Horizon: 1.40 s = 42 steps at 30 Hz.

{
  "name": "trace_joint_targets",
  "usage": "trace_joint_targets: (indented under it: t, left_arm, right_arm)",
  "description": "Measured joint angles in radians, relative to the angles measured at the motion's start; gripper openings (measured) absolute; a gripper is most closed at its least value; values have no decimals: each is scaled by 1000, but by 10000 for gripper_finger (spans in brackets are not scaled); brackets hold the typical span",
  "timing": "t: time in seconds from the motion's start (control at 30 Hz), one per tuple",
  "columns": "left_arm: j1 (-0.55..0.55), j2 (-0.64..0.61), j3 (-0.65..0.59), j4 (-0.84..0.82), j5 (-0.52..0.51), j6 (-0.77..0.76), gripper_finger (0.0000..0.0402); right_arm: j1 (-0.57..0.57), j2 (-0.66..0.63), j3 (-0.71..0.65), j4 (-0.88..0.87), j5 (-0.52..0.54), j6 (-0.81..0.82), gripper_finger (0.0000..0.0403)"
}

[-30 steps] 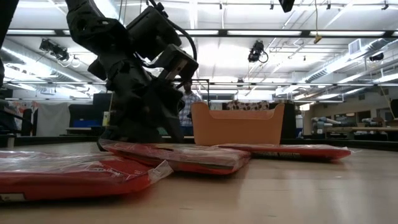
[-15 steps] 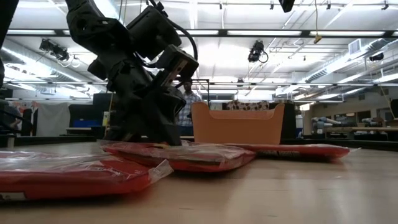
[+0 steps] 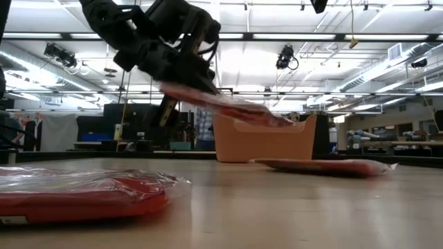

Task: Sort popcorn bags into baskets
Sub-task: Put the popcorn pack into the orange bin

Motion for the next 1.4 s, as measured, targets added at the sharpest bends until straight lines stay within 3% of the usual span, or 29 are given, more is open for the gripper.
trace_joint_targets:
  t: [0.23, 0.47, 0.77, 1.17, 1.4]
  left_arm:
    - [80, -65, 0, 24, 15, 27, 2]
    - [169, -73, 0, 113, -119, 9, 4]
    - [210, -74, 0, 251, -460, -82, 7]
    - [99, -69, 94, 224, -917, -125, 4]
    - [67, -68, 99, 244, -1185, -184, 4]
  right_arm:
    - [0, 0, 0, 2, 0, -6, 12]
    - [0, 0, 0, 24, 0, -6, 12]
    - [0, 0, 0, 23, 15, -1, 12]
    - [-12, 0, 0, 39, 30, -12, 11]
    - [-36, 11, 0, -42, 148, -78, 18]
